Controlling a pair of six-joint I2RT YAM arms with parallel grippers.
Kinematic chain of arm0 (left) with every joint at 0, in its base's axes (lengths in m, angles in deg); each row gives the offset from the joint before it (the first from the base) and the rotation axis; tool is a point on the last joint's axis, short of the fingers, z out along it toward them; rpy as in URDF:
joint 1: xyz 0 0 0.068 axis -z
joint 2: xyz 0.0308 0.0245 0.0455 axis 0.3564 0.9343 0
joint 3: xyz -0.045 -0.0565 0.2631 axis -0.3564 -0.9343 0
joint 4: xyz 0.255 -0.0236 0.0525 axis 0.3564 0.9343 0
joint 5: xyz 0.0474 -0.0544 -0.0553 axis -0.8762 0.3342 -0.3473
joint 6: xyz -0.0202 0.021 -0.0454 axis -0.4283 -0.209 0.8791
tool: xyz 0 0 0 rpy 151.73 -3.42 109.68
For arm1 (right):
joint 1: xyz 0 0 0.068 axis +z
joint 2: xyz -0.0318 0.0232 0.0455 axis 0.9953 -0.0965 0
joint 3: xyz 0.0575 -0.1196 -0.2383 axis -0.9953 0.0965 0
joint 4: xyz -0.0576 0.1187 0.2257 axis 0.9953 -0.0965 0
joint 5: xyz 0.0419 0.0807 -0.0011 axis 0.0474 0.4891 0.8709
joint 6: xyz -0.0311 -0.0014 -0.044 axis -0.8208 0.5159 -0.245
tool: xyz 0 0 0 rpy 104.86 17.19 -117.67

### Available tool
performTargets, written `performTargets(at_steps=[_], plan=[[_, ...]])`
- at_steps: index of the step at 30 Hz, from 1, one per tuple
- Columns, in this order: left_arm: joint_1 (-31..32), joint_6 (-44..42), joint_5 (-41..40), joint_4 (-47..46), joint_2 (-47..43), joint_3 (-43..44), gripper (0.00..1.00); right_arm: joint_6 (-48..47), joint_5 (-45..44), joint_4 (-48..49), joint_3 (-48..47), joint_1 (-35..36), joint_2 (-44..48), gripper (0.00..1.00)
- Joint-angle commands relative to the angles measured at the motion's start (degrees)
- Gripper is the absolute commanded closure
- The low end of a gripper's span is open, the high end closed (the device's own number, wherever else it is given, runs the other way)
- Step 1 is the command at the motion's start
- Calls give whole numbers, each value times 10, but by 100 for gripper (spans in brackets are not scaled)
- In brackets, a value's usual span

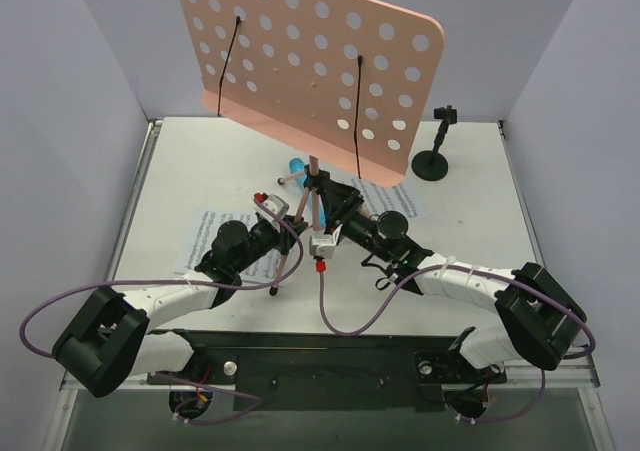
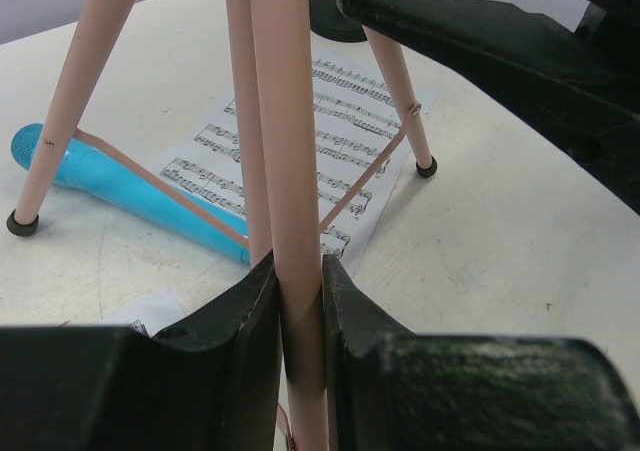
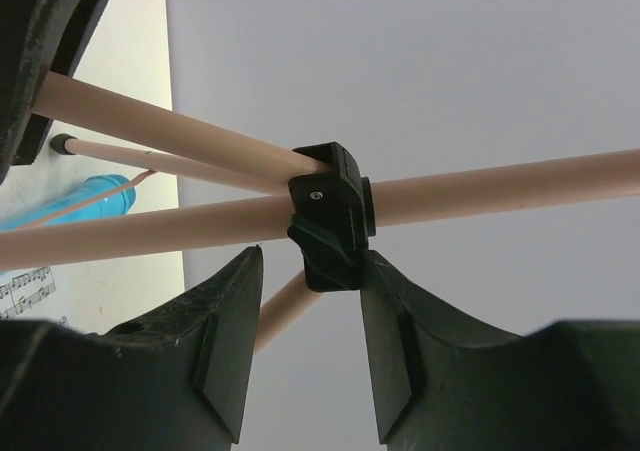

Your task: Set up the instrument practice props

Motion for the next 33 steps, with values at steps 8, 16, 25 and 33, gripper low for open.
performTargets(at_steps=[8, 16, 25, 33], plan=[[-4, -25, 24, -32, -4, 8, 100, 23, 18, 16, -22, 11, -12, 65], [-5, -24, 27, -33, -3, 11, 100, 79, -12, 43, -12, 21, -19, 98], [-6, -22, 28, -35, 3, 12, 100, 530, -171, 262, 33, 33, -95, 100], [-9, -24, 25, -30, -8, 5, 100, 777, -223, 263, 4, 58, -141, 100]])
